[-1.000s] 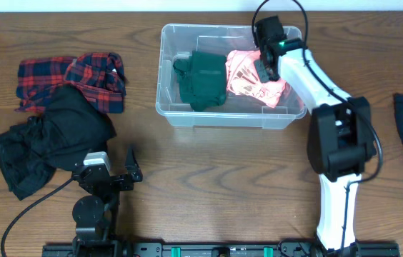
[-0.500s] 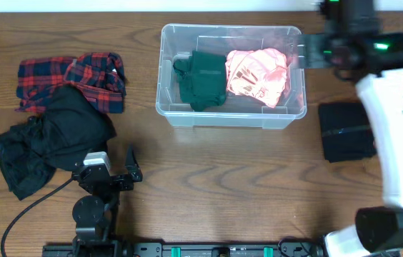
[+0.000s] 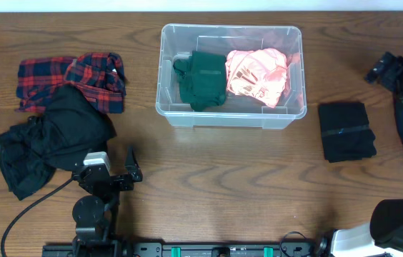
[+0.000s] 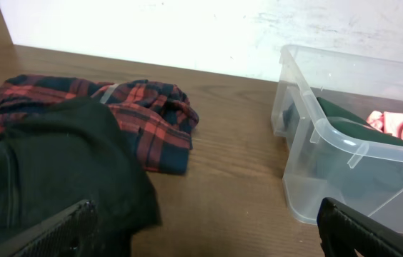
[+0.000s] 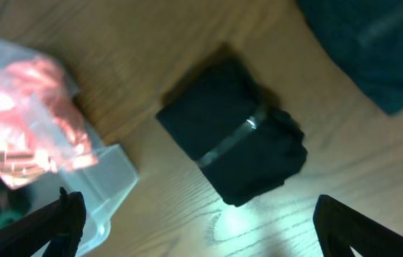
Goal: Pack container
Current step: 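Move the right gripper to the folded black shirt and grasp it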
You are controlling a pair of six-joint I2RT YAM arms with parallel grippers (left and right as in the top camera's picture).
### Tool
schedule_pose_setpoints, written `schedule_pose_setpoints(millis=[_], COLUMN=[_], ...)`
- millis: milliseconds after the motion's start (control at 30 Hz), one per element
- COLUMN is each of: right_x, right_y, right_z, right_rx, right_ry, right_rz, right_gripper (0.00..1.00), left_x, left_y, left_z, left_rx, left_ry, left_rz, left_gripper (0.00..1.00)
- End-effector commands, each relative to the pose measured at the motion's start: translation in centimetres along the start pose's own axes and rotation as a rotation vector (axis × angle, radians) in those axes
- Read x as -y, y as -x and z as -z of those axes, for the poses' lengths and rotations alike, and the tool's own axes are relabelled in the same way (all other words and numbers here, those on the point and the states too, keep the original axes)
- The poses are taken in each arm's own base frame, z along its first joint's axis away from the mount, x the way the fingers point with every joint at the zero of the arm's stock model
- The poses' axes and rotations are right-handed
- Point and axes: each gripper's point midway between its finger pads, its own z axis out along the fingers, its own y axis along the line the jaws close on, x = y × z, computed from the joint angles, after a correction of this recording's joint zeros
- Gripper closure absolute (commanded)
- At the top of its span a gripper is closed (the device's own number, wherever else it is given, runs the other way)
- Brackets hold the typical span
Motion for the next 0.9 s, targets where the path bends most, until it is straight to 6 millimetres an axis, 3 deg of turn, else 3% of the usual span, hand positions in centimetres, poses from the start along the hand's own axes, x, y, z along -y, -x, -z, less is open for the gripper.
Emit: schedule_pose_setpoints(millis=[0, 133, 400, 567, 867], right_x=[1.7, 2.7, 4.4, 5.5, 7.7], right_y=[-0.6, -2.0, -7.1, -8.8, -10.8], right_z=[-1.0, -3.9, -10.7, -12.2, -13.2], right_rx=[-0.042, -0.102, -0.249, -0.287, -0.291], right_ry=[-0.014, -0.019, -0.028, -0.056, -0.146], right_rz=[-0.167, -0.206, -0.275, -0.309, -0.349], right_gripper=[0.01, 0.01, 0.01, 0.01, 0.01], left_x=[-0.5, -0.5, -0.5, -0.5, -0.5], left_y=[-1.5, -1.5, -1.5, -1.5, -1.5], left_z=[-0.1, -0.1, -0.1, -0.1, -0.1], left_rx=[-0.046, -0.046, -0.046, -0.046, -0.046], left_ry=[0.023, 0.023, 0.023, 0.023, 0.023], left_rz=[0.003, 0.003, 0.003, 0.003, 0.003], left_gripper=[0.02, 0.02, 0.02, 0.02, 0.02])
